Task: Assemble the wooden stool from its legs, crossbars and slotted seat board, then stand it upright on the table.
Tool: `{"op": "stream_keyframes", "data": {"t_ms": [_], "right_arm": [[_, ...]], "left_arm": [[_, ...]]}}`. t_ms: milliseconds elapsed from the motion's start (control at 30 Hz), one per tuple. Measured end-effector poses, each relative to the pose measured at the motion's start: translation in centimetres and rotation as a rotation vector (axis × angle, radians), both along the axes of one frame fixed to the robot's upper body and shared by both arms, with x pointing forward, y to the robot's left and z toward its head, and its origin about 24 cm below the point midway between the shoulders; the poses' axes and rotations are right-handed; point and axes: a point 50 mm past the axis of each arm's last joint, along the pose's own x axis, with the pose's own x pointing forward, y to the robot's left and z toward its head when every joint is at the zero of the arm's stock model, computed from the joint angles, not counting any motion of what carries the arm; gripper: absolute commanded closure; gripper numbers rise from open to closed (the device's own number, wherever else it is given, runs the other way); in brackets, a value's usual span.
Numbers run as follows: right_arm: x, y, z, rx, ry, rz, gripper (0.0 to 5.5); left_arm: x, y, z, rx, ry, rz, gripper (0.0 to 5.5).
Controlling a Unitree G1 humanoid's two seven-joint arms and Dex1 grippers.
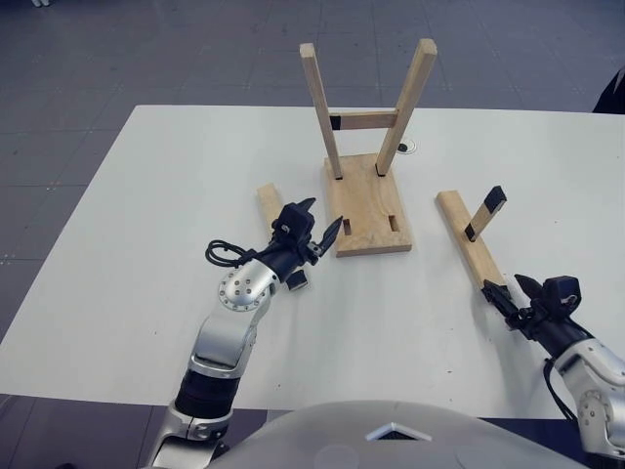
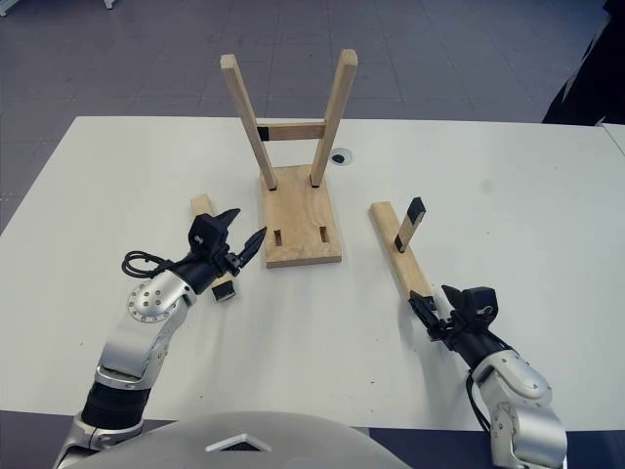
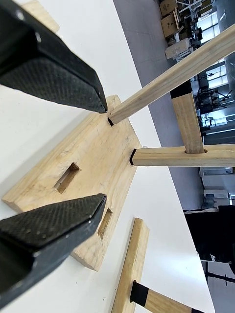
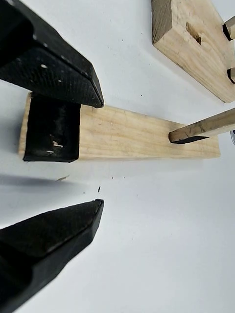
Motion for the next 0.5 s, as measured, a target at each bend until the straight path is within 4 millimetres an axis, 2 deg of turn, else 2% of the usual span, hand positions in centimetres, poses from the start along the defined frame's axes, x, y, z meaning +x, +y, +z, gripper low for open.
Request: {"op": "stream_keyframes", "data": {"t_ms": [167,333,500], "right_arm": [[0.5,1.0,1.5,0.007,-0.07,0.038,2.04],[0.4,1.2,-0.2,-0.051,-0.011,0.026,2.04],[1.2,1.7,-0.8,-0.042,-0.021,0.01,2.04]], "left_arm": [[0.0,0.0,0.0,0.0,0.0,-0.001,2.45],[0.0,0.0,0.0,0.0,0.0,-0.002,2.45],[0.0,0.0,-0.1,0.002,0.004,-0.005,2.45]]}}
